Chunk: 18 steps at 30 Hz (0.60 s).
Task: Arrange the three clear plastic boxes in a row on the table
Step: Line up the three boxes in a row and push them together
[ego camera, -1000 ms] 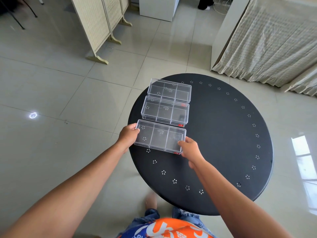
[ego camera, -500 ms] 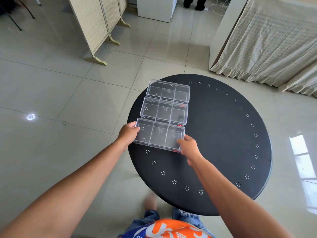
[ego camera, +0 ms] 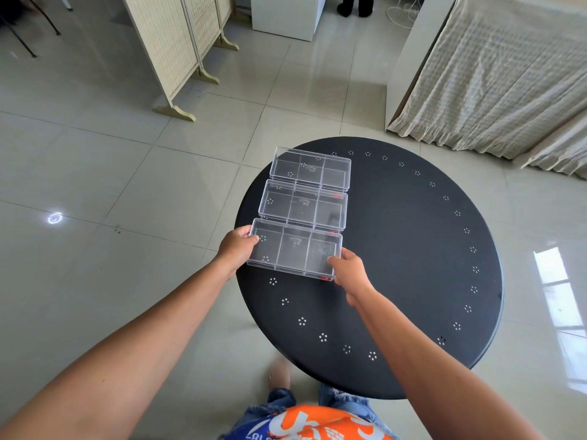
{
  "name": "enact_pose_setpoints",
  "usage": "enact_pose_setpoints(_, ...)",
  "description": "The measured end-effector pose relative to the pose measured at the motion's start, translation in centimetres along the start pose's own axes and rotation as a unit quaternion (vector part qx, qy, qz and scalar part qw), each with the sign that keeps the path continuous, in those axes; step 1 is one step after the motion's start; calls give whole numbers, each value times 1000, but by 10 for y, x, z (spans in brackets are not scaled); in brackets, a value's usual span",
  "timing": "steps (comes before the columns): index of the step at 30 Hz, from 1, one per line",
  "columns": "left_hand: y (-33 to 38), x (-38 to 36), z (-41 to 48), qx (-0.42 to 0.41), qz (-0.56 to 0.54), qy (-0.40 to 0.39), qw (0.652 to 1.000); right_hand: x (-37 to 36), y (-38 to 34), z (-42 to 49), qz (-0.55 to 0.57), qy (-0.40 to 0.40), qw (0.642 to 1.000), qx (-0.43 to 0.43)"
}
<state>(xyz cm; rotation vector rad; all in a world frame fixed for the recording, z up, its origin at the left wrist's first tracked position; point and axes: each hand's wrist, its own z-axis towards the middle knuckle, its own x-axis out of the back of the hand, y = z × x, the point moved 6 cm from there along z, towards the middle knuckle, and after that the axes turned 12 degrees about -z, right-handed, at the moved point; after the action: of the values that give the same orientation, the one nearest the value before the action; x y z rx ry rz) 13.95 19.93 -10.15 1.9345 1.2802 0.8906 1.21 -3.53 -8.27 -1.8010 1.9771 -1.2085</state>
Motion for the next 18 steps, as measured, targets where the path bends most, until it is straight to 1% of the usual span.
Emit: enact_pose_setpoints(18,7,-6,-7,0,-6,10,1000,0,4,4,-9,16,1000,11)
